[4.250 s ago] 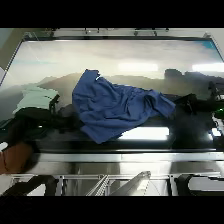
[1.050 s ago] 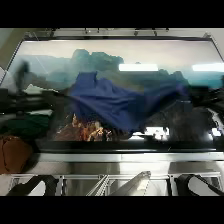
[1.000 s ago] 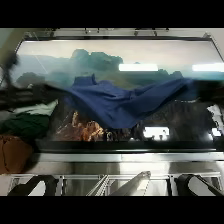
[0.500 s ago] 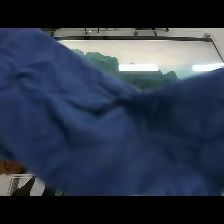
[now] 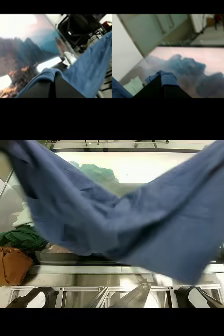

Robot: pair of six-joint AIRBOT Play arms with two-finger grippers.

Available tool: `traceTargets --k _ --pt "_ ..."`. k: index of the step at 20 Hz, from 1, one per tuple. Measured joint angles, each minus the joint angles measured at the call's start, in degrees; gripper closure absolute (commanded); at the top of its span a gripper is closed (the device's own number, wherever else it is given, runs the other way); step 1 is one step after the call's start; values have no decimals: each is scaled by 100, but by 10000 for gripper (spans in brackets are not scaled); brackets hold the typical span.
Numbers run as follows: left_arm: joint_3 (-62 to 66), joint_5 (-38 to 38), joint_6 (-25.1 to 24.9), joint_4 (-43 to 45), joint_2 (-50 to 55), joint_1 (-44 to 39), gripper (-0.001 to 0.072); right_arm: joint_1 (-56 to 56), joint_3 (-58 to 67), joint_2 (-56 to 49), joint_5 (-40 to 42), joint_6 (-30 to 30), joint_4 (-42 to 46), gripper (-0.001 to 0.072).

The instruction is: Fold the shirts.

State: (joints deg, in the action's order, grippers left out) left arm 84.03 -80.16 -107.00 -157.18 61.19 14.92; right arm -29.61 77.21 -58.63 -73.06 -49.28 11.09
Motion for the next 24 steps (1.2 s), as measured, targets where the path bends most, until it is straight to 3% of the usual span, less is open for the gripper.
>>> traceTargets --k 3,4,6,7,11,16,19,24 --pt "-885 529 -483 83 898 -85 679 695 -133 -1185 968 -68 981 692" --pt "-1093 737 -627 109 1220 -98 482 835 -157 -1600 1261 -105 1152 682" --pt "-1316 1119 -804 101 1794 -101 67 1005 -181 -2332 1679 -133 1272 251" --pt "-1340 1266 -866 103 2057 -83 -13 1045 -188 -2623 1805 -151 1298 248" --pt "-907 1294 -966 103 2874 146 -11 944 -199 -3217 1829 -278 1316 248" --pt "-354 282 -826 485 3062 621 7 98 -385 -3318 822 -997 1768 248" --pt "-686 -68 -634 1134 2855 807 6 -363 -1029 -3338 240 -1353 2184 248" --pt "-1532 -223 -540 1565 2529 1016 6 -581 -2192 -3351 90 -1473 2671 248"
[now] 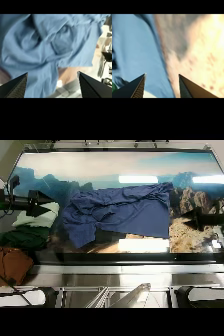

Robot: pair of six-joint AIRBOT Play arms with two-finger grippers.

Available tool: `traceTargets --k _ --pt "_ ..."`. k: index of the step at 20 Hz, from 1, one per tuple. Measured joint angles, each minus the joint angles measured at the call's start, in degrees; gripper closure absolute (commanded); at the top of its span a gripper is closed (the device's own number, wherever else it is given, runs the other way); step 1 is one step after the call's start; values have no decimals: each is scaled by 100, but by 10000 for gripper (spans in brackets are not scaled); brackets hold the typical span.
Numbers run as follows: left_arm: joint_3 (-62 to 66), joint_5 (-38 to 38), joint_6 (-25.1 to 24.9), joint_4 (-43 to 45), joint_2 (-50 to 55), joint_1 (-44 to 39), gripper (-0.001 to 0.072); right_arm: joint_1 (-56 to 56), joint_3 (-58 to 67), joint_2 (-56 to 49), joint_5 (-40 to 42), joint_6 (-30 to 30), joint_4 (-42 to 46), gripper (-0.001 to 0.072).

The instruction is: Fold the shirts.

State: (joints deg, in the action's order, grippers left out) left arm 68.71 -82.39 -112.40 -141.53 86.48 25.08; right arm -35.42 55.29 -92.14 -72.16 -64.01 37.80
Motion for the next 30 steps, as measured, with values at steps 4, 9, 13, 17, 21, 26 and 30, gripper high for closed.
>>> traceTargets --k 4,9,13,17,21,26,30 --pt "-376 -151 33 85 -90 72 6 229 -538 2 -72 -35 140 248" --pt "-640 -229 37 74 -114 90 6 968 -822 -72 -107 -52 164 253" --pt "-715 -308 50 59 -116 94 6 1480 -881 -181 175 109 -90 690" --pt "-732 -372 48 55 -118 94 6 1370 -866 -122 76 411 -645 691" --pt "-739 -448 48 144 -118 83 5 472 -831 173 -195 516 -789 692" --pt "-1067 -11 144 323 -118 -271 6 -656 -824 330 -490 555 -516 691" --pt "-1749 804 343 337 -111 -1008 6 -916 -824 358 -592 568 -256 691"
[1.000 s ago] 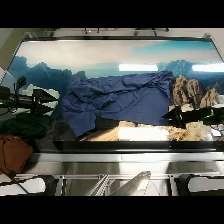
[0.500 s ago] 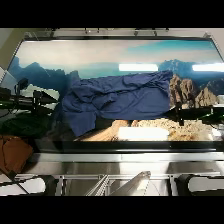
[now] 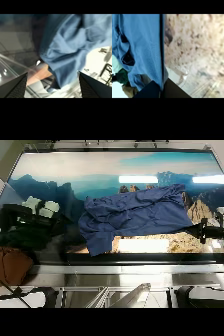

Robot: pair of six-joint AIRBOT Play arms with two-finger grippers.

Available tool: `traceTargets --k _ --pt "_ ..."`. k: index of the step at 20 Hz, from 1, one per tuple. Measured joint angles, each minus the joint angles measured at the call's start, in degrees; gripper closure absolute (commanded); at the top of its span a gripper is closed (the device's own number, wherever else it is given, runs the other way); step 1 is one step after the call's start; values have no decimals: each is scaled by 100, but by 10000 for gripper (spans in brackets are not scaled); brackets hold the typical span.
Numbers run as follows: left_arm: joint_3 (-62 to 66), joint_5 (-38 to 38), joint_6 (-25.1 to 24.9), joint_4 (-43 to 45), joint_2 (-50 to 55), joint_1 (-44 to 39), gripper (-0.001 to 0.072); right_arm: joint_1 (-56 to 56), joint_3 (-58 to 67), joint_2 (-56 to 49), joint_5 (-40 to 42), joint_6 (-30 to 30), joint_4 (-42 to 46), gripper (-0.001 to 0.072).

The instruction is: Fold the shirts.

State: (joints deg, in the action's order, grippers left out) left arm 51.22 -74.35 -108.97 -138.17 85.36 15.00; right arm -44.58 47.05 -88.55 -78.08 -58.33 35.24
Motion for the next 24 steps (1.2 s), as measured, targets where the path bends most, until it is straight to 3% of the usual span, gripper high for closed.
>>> traceTargets --k 7,8,9,10,14,18,20,24 --pt "-330 1233 190 -485 275 -1331 8 -83 0 4 -55 7 129 691" --pt "-243 1279 210 -503 391 -1451 100 -87 0 4 -55 9 131 691" --pt "-131 1338 227 -505 522 -1556 434 -87 0 4 -63 9 133 691" --pt "-7 1425 229 -461 667 -1655 704 -90 0 4 -70 9 131 691" --pt "522 1038 205 -334 852 -1825 691 -92 -2 7 -96 42 87 691" --pt "931 162 162 -402 240 -1578 690 -105 -2 131 -302 319 -459 692" --pt "1113 -302 157 -442 -319 -1250 691 -127 0 378 -592 581 -1226 692" --pt "1821 -1064 96 -1187 -1816 -232 689 -280 168 1384 -1578 960 -4000 693"
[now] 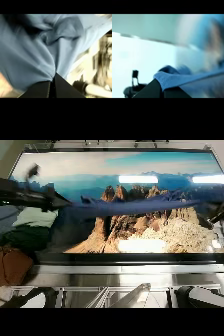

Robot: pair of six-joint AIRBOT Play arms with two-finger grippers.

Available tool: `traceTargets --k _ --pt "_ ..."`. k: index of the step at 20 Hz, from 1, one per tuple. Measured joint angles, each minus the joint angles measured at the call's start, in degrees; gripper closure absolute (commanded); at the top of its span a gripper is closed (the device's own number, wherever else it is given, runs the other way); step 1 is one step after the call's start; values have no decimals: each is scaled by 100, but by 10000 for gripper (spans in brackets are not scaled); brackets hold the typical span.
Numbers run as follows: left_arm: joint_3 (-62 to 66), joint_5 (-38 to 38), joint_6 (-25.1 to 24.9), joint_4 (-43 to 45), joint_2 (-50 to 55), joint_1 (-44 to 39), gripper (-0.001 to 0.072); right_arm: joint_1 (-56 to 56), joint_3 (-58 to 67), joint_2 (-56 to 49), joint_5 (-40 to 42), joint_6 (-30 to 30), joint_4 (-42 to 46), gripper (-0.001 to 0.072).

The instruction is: Fold the shirts.

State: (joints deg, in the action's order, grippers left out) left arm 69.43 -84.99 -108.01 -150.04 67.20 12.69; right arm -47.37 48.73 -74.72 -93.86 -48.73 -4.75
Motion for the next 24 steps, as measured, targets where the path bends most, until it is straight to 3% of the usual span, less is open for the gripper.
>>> traceTargets --k 4,7,9,12,15,19,24 --pt "1652 -74 -42 -623 -1403 1235 687 -234 1084 1270 -516 -9 -2524 692" --pt "3126 256 -46 -732 -1956 2059 687 -267 2321 1827 -442 -120 -3265 692" --pt "3847 315 39 -798 -2041 2245 687 -144 2907 2070 -424 -192 -3187 692" --pt "4463 304 243 -688 -1928 1832 687 33 3314 2249 -420 -238 -2924 693" --pt "4680 70 522 179 -1720 1128 687 103 3458 2184 -378 -262 -2577 692" --pt "4336 -114 734 1598 -1576 503 687 125 3515 1845 -216 -302 -1934 692" --pt "3482 -221 820 2181 -1720 487 687 127 3534 1631 -278 -376 -994 693"
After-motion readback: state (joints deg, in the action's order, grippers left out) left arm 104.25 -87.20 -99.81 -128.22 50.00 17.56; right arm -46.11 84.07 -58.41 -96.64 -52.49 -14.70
